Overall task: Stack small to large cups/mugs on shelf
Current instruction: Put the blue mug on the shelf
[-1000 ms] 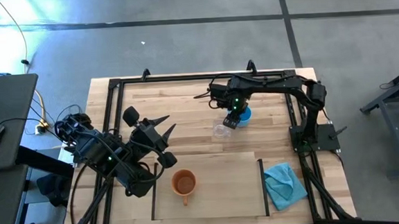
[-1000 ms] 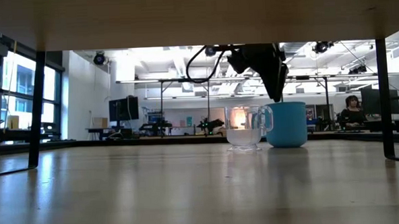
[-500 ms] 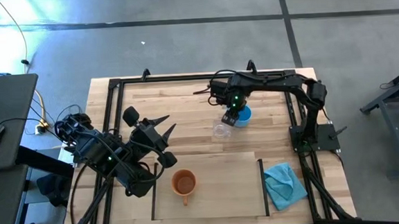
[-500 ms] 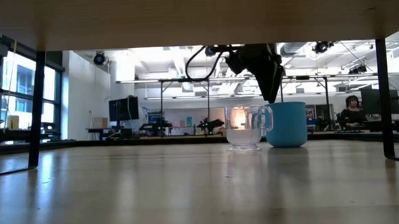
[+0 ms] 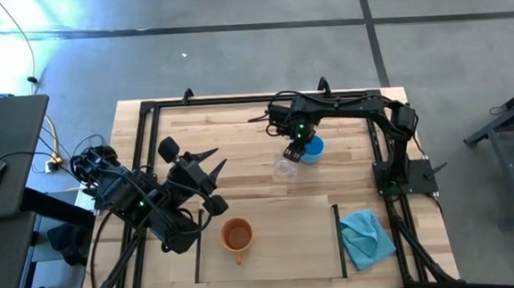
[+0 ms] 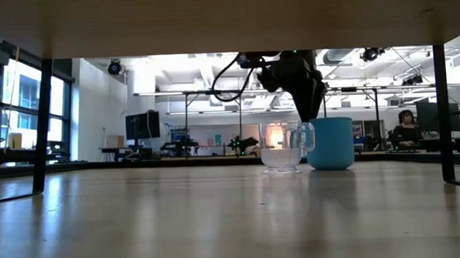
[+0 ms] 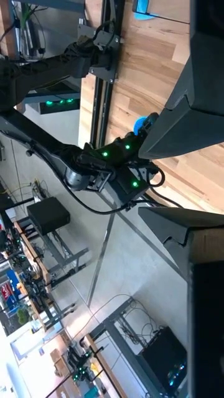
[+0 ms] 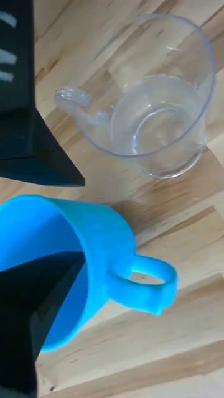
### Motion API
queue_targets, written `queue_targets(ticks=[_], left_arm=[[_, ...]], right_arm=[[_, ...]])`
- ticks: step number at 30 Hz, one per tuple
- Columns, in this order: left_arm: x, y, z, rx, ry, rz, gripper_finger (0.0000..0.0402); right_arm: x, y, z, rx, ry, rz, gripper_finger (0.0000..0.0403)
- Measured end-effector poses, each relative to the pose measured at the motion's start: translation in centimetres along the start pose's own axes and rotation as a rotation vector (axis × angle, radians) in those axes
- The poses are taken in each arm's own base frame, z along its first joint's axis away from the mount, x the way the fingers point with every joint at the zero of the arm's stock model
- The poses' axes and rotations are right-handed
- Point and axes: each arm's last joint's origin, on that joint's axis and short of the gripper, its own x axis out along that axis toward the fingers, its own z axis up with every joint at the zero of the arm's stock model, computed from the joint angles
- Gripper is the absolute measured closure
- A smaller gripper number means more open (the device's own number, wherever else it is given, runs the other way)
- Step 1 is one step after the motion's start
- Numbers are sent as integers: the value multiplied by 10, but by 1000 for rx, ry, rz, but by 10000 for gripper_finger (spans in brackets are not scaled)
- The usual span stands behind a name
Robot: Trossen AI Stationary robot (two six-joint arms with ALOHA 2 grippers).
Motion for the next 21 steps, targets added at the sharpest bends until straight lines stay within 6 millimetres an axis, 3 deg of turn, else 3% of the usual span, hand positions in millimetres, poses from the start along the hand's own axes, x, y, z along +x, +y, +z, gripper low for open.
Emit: queue_targets(ticks=[21], left_arm=[[0, 0, 0, 0, 0, 0, 277]], right_arm=[[0, -4, -2, -89, 19, -46, 375]])
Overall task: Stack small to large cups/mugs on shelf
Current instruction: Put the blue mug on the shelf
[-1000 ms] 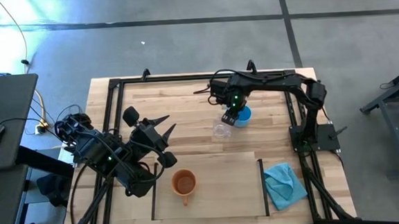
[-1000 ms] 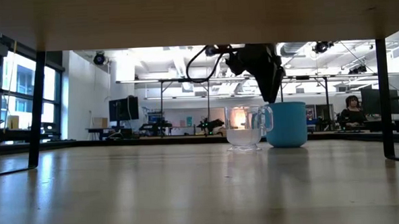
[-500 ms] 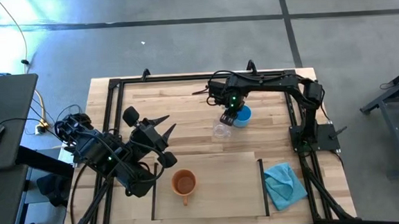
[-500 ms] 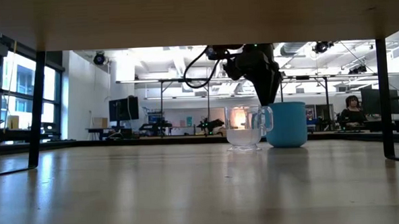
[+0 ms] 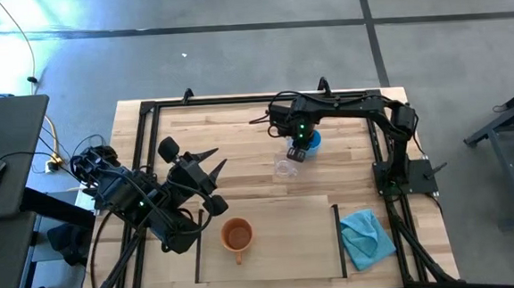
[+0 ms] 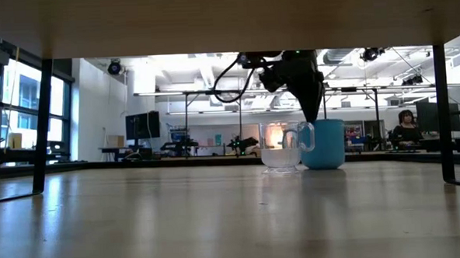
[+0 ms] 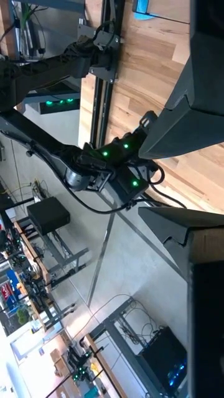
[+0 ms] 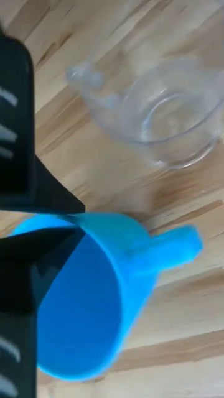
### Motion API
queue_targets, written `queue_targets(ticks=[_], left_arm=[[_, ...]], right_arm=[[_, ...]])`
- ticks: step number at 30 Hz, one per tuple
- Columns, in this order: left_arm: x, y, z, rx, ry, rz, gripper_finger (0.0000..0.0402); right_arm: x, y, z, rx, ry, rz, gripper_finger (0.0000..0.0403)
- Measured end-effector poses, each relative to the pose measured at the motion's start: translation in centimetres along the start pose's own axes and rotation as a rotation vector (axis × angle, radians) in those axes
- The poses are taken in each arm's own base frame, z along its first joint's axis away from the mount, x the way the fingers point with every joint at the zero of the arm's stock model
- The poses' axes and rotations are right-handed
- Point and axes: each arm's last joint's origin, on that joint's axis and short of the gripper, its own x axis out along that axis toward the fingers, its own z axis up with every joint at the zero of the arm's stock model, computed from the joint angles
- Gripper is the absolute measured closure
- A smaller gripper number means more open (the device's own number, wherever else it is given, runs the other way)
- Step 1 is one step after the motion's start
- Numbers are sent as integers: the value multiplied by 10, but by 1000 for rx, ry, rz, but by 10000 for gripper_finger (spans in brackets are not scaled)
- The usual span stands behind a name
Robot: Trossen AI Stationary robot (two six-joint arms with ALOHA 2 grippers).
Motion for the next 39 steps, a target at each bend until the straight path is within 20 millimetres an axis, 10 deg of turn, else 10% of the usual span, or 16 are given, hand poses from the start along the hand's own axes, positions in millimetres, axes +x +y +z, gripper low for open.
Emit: queue_targets(ticks=[15, 39], left_arm=[[0, 0, 0, 2, 0, 0, 277], [0, 0, 0, 8, 0, 0, 277]], right_arm=[[-1, -4, -11, -101, 114, -50, 396], [-1, -2, -6, -18, 65, 101, 253]])
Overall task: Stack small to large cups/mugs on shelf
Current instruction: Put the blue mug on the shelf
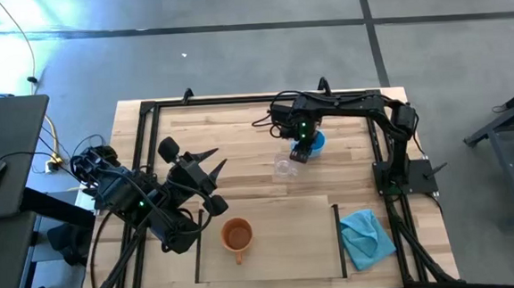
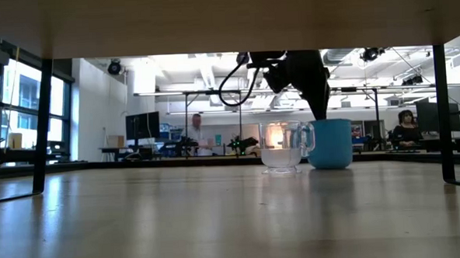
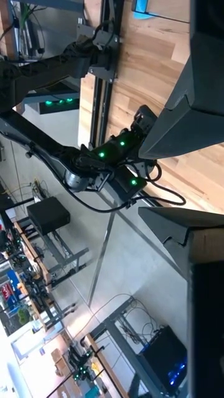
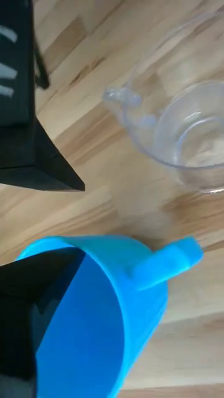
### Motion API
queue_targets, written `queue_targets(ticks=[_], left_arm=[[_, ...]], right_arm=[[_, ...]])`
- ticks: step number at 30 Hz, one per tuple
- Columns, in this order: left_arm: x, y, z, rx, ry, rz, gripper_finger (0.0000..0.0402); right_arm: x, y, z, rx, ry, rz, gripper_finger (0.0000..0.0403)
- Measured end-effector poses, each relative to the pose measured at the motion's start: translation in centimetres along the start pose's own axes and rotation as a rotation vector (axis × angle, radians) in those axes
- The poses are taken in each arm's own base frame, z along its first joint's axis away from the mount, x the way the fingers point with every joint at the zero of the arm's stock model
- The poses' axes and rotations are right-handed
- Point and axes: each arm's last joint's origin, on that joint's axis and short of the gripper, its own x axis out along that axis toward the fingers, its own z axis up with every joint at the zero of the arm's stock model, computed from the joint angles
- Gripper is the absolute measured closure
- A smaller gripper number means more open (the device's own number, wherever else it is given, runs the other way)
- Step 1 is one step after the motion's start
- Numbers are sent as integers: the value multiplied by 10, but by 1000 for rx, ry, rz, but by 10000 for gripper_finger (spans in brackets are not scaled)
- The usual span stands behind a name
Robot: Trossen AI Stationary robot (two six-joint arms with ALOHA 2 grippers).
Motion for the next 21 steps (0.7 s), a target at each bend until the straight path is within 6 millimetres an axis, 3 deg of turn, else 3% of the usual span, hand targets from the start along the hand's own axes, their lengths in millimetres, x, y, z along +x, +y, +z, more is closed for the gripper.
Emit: queue_targets(ticks=[21], left_arm=[[0, 0, 0, 30, 0, 0, 277]], right_arm=[[-3, -18, 13, 229, -124, 23, 253]])
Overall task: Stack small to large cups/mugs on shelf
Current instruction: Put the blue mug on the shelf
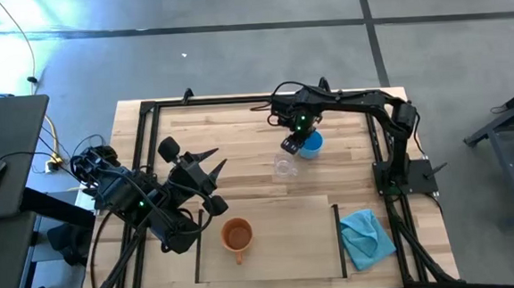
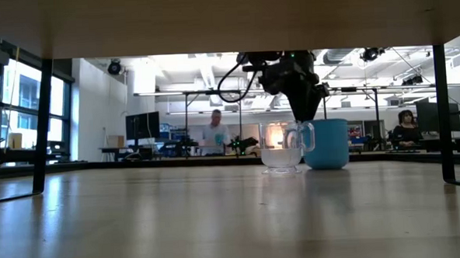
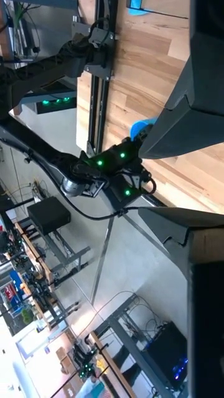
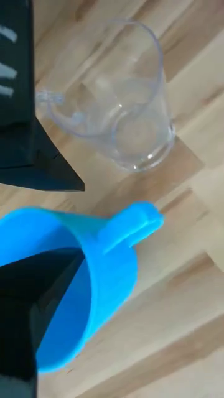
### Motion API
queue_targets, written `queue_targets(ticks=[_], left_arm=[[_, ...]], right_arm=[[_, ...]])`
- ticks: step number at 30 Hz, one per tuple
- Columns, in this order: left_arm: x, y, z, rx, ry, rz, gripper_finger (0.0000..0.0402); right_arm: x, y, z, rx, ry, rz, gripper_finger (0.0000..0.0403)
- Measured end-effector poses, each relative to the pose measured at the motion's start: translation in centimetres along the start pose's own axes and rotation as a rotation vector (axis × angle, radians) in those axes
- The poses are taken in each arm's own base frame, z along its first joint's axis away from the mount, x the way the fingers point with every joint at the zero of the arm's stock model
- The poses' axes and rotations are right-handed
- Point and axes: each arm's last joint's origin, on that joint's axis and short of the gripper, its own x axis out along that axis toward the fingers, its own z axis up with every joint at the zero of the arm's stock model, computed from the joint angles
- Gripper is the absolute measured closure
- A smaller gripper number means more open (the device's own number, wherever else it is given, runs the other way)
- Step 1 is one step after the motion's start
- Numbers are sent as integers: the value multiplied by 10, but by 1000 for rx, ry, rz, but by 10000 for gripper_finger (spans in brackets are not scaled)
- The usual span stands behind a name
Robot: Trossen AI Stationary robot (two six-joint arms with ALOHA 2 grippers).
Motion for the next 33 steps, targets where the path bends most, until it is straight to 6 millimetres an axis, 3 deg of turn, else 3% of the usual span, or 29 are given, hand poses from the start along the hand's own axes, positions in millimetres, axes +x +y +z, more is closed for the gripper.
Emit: queue_targets(ticks=[13, 28, 33], left_arm=[[0, 0, 0, 0, 7, -8, 277], [0, 0, 0, -8, 6, -8, 277], [0, 0, 0, -7, 7, -8, 277]], right_arm=[[-1, -7, 3, 34, -26, -32, 260], [-1, -8, 1, -73, 0, -49, 388], [-1, -8, -3, -140, 40, -68, 398]])
